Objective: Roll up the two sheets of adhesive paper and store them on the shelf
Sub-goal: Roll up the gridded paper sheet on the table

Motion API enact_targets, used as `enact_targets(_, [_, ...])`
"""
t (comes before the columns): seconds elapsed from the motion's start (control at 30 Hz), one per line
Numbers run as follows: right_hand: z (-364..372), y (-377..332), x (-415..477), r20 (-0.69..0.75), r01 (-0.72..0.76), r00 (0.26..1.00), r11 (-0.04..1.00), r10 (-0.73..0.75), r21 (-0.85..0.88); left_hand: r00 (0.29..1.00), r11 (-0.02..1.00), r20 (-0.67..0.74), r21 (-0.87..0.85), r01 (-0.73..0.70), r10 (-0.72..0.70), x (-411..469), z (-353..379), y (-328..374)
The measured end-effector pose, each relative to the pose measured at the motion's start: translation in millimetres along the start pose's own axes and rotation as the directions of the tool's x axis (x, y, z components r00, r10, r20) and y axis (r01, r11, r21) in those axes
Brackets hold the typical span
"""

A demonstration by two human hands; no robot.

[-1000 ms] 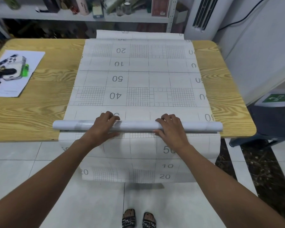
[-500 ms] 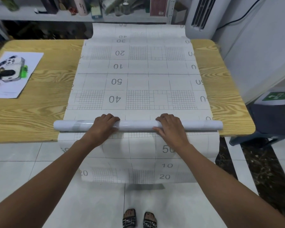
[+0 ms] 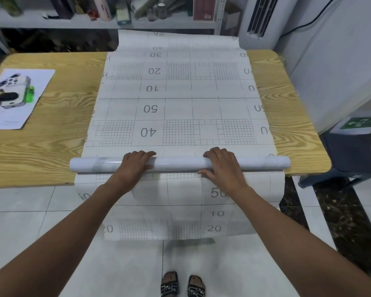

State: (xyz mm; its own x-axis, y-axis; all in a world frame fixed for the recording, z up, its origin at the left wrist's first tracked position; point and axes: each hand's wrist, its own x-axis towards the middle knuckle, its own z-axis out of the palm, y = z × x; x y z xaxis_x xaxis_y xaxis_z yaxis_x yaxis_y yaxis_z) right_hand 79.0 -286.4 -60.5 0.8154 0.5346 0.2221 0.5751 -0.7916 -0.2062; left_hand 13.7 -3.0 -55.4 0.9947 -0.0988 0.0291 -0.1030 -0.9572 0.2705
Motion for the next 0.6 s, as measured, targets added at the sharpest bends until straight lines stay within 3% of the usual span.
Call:
enact_targets(0.23, [3.0,-0.8,1.9,0.001,-0.004,1.000,0.999,0.004,-0.039,0.999,0.999,-0.018,-0.026,-0.034,0.034,-3.8,0.8,-1.0])
enact_targets(0.4, [4.5,-3.5,1.3,-0.022,-0.033,0.999,0.999,0.033,-0.022,1.000,0.997,-0.001,-0.071,0.027,-0.027,-2.6,0.1,3.1])
enact_targets(0.6, [3.4,-9.8,1.2,0.013,-0.078,0.997,0.996,0.079,-0.039,0.999,0.999,0.007,-0.013,-0.032,0.032,-2.4,-5.7,4.8])
